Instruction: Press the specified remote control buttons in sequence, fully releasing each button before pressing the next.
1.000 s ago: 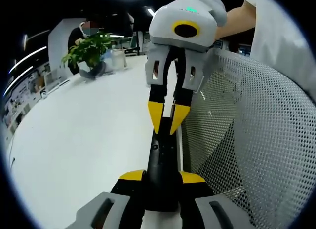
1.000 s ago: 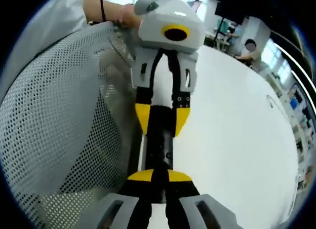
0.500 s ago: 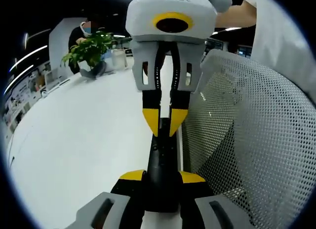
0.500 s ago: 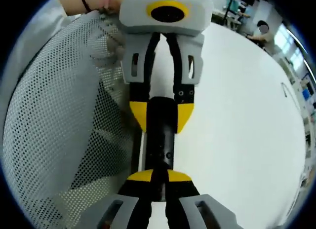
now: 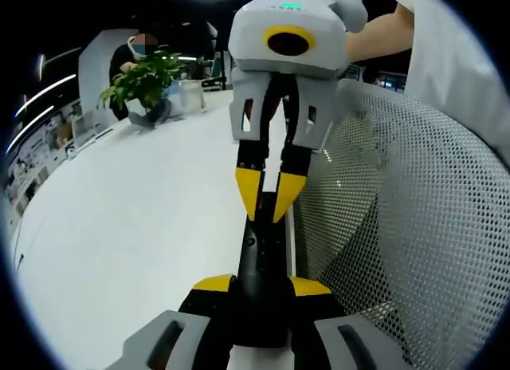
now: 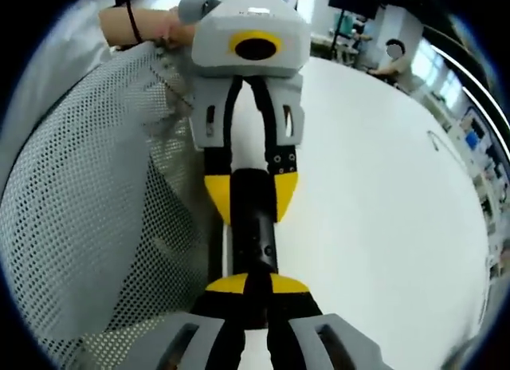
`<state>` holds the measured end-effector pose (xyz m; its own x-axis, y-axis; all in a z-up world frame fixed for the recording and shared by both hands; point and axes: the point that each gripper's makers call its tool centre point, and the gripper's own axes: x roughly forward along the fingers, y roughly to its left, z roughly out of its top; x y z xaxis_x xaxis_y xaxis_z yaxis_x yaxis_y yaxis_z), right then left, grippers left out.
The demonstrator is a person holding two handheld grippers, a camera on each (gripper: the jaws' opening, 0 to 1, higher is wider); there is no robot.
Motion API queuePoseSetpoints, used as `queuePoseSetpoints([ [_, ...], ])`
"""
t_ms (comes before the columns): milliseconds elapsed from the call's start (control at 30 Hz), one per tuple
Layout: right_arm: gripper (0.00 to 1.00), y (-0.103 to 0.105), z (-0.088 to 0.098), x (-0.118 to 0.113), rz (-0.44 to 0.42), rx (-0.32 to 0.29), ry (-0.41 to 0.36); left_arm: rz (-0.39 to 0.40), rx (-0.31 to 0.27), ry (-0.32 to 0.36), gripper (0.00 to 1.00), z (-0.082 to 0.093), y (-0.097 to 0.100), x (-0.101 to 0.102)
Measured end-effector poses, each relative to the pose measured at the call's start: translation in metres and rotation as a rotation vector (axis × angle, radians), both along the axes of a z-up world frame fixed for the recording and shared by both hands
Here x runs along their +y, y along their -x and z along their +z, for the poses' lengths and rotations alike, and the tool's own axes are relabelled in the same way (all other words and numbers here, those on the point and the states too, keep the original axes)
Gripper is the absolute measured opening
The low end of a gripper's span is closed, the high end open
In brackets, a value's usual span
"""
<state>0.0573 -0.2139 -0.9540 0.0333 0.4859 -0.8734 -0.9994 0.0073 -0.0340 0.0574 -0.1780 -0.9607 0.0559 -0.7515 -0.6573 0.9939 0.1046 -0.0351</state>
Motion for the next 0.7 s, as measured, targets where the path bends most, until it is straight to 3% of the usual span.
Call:
queuePoseSetpoints([
  [467, 0.04, 0.0008, 0.0, 0.0045, 0.01, 0.005, -0.026, -0.002, -0.001, -0.001, 0.25, -0.0005, 0.0001, -0.0008],
  [567, 0.04, 0.0012, -0.001, 0.0047, 0.064, -0.016, 0.021, -0.005, -0.005, -0.002, 0.25, -0.0005, -0.0001, -0.0009],
  [700, 0.04, 0.0002, -0.0021, 0.0061, 0.04, 0.013, 0.08, -0.007, -0.007, -0.002, 0.25, -0.0005, -0.0002, -0.0009],
])
